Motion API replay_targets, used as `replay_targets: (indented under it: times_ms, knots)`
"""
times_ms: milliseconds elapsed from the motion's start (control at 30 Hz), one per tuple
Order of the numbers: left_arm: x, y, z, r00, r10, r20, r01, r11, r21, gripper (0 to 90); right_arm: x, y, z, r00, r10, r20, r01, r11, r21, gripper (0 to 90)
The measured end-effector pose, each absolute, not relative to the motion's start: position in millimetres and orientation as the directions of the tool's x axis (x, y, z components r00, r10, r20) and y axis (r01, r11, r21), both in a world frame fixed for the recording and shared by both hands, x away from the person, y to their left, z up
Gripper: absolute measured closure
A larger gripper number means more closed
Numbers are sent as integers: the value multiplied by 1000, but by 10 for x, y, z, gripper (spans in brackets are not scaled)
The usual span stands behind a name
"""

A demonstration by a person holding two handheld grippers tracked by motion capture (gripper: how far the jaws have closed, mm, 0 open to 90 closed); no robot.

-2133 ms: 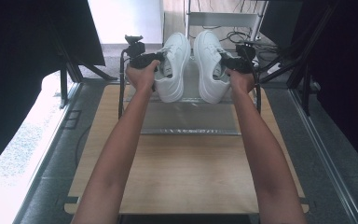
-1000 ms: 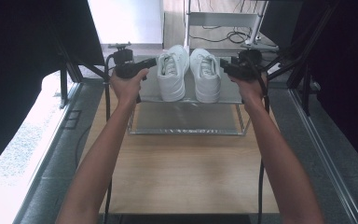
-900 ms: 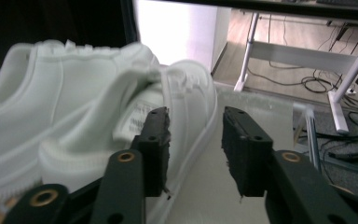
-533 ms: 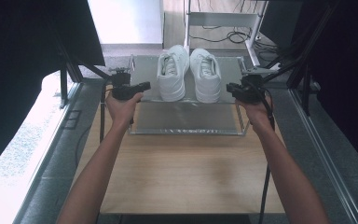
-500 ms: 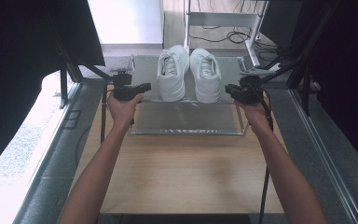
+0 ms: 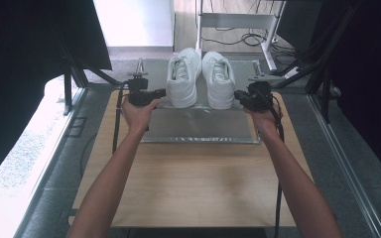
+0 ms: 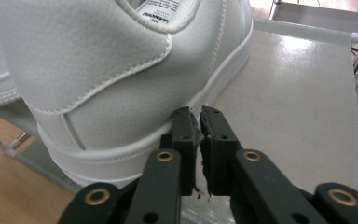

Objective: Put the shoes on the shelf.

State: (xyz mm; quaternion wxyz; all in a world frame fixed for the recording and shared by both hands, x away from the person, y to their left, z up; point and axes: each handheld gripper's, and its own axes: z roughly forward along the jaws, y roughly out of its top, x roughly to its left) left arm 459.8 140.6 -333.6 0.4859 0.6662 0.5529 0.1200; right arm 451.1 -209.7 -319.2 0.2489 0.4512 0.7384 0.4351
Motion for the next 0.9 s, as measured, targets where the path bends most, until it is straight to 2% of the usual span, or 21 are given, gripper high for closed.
replay_targets:
  times_ms: [100, 433, 533, 567, 700, 867, 900]
  knots:
    - [4646, 1280, -3268, 353, 873, -336, 610, 58, 790, 898, 4500, -2062, -3176, -468, 884, 24, 445, 213, 870, 900]
    - [4655, 1129, -3161, 369, 862, -348, 598, 67, 799, 900, 4540, -1962, -3100, -490, 867, 95, 482, 179, 858, 900]
    - [4644, 1025, -3059, 366, 892, -266, 571, 11, 821, 900, 4552, -1929, -3111, -475, 877, 71, 488, 196, 850, 900]
    - [4654, 1031, -3022, 373, 892, -255, 569, -3, 822, 900, 4563, -1963, -3132, -480, 871, 108, 493, 166, 854, 900]
    - [4657, 1095, -3053, 384, 875, -295, 574, 24, 819, 881, 4557, -2016, -3185, -491, 861, 133, 490, 147, 859, 900]
    - [4631, 1109, -3117, 387, 872, -300, 569, 29, 822, 851, 4557, -2028, -3196, -496, 857, 140, 488, 142, 861, 900]
    - [4631, 1133, -3139, 391, 866, -312, 574, 35, 818, 839, 4560, -2041, -3204, -498, 856, 139, 484, 142, 863, 872]
